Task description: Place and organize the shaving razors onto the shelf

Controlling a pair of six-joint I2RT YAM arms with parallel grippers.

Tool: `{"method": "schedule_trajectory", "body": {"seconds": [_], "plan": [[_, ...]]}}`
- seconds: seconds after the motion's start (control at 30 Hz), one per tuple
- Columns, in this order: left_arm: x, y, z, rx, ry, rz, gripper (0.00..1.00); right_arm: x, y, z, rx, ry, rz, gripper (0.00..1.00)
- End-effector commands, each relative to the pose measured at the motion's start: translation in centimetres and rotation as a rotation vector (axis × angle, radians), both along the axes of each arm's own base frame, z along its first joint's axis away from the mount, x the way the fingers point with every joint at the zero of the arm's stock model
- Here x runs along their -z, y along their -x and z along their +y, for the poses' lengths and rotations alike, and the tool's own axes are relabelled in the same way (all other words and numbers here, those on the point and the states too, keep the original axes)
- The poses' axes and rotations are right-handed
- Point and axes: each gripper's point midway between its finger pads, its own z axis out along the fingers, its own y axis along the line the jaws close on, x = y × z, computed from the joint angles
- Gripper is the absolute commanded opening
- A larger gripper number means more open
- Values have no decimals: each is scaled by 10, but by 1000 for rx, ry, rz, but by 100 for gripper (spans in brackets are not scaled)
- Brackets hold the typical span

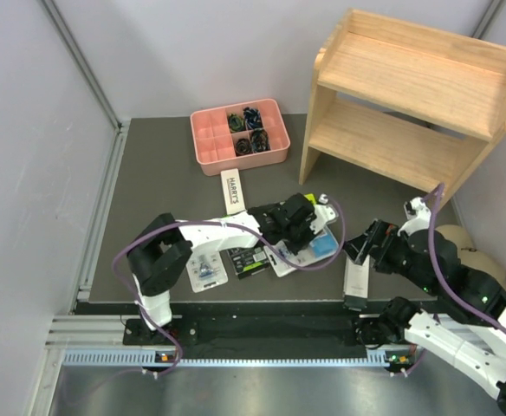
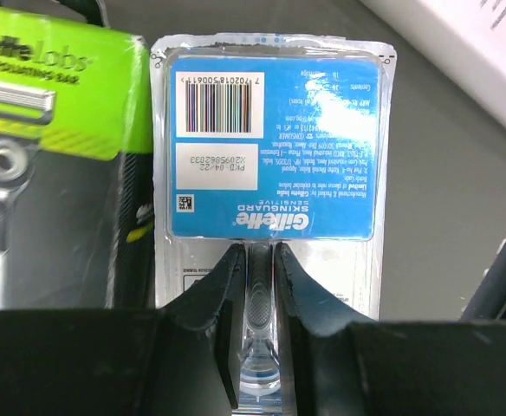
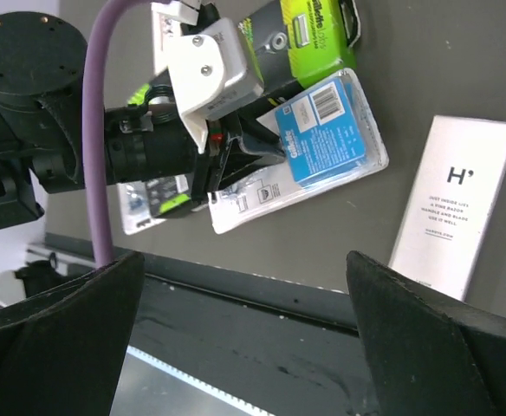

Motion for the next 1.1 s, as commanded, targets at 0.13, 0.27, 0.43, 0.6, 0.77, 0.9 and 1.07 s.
{"method": "schedule_trajectory", "body": {"seconds": [0.13,0.27,0.43,0.6,0.77,0.9,1.07], "plan": [[-78,1,15,-156,204,-33,0,-26,5,2,11,-131,-42,98],[-109,9,27,-190,305,-53,0,-17,4,13,-3,-176,-20,98],[-127,23,37,-201,377,-37,0,3,-5,49,-59,-281,35,99],[-131,31,45,-211,382,-27,0,21,-9,88,-152,-357,124,99],[-139,40,49,-208,422,-15,0,24,-23,106,-164,-408,111,97],[-145,49,52,-192,465,-8,0,25,-30,115,-168,-426,109,89],[-146,58,53,-170,474,0,0,25,-35,127,-182,-500,105,81]]}}
